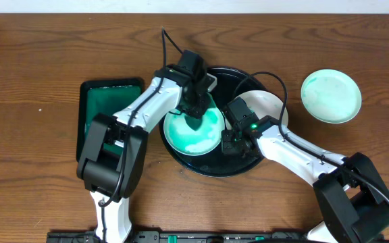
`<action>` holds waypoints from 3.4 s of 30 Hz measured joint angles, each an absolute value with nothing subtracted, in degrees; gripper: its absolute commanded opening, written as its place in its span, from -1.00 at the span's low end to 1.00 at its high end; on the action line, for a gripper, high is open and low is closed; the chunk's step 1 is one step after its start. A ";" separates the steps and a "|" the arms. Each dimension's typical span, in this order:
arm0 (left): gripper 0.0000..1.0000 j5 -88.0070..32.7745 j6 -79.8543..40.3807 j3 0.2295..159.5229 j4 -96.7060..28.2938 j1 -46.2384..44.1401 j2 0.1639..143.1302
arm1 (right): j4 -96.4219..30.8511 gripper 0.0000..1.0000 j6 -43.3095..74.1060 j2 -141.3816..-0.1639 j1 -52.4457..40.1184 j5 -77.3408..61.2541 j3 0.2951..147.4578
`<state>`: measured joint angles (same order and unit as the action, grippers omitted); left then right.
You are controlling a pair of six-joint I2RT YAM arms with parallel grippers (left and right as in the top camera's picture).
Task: Clean dirty plates on tray and stack at the side
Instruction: 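Scrub the held plate with the sponge in the left gripper, then keep scrubbing the plate surface with the left-held sponge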
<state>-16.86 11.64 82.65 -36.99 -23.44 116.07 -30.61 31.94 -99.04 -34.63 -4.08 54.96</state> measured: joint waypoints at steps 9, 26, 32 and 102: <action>-0.86 -15.53 15.97 82.65 -32.84 -21.47 116.11 | -31.99 -0.97 31.77 -99.04 -34.63 -4.08 54.96; -0.85 -17.06 15.55 83.79 -41.28 -18.11 117.89 | -32.75 -0.97 31.75 -99.04 -34.63 -4.08 54.96; -0.86 -17.28 13.02 84.12 -45.15 -17.06 117.89 | -32.75 -0.98 31.75 -99.04 -34.63 -4.08 54.96; -0.86 -23.99 6.44 84.47 -51.09 -16.12 118.02 | -25.58 -0.97 38.83 -107.96 -33.65 -7.35 63.00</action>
